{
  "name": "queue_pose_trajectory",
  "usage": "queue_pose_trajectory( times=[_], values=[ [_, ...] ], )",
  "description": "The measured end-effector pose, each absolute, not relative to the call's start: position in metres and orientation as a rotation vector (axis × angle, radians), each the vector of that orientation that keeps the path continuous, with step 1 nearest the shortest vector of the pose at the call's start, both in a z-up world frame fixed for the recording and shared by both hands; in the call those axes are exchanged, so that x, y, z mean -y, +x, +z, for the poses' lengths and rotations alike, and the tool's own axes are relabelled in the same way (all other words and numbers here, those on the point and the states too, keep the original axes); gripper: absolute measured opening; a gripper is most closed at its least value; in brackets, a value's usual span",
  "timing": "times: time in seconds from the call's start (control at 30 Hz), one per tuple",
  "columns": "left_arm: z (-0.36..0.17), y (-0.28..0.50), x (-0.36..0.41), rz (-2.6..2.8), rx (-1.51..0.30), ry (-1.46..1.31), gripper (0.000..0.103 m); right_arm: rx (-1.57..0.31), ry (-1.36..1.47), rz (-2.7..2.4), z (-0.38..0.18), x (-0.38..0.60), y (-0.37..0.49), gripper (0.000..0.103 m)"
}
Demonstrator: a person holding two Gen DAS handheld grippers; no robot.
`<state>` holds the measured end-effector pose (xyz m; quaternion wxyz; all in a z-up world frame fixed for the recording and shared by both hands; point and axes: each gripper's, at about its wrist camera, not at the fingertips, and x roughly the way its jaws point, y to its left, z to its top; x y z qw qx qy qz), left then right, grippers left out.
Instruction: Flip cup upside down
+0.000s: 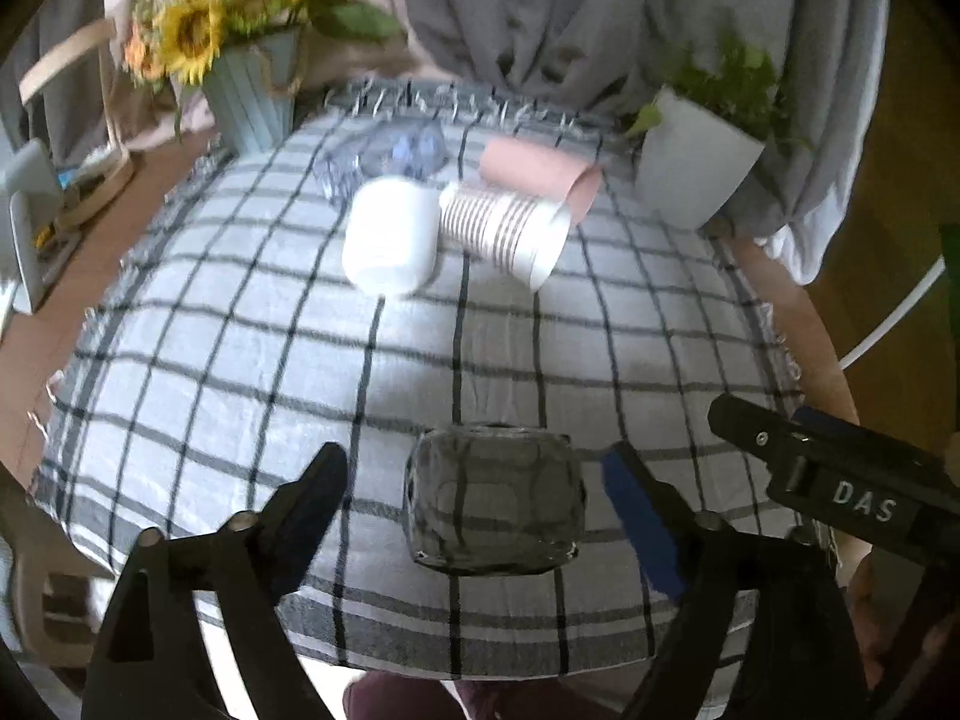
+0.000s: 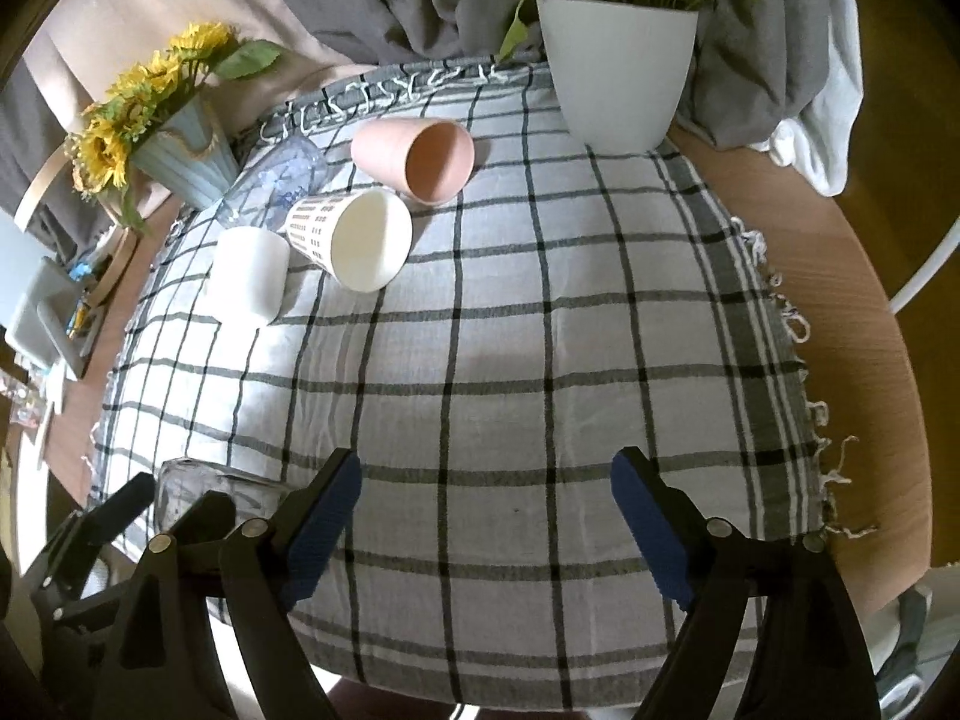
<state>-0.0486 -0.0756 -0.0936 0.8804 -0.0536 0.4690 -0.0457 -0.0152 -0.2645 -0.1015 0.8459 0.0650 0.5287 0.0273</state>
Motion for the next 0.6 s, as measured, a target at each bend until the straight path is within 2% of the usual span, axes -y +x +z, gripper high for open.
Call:
queue_pose_trajectory(
  times=[0.23,0.6],
  values=[
    [-0.058,-0.069,0.055,-0.079,-0.850,-0.083,0.103,-1.012,0.135,-0.026,-0.070,0.256,-0.047,0.088],
    [-0.010,-0.128,-0.011,-0.068,-0.727,-0.061,0.103,-0.831,0.189,-0.110,-0.022,0.208,-0.137,0.090]
  ],
)
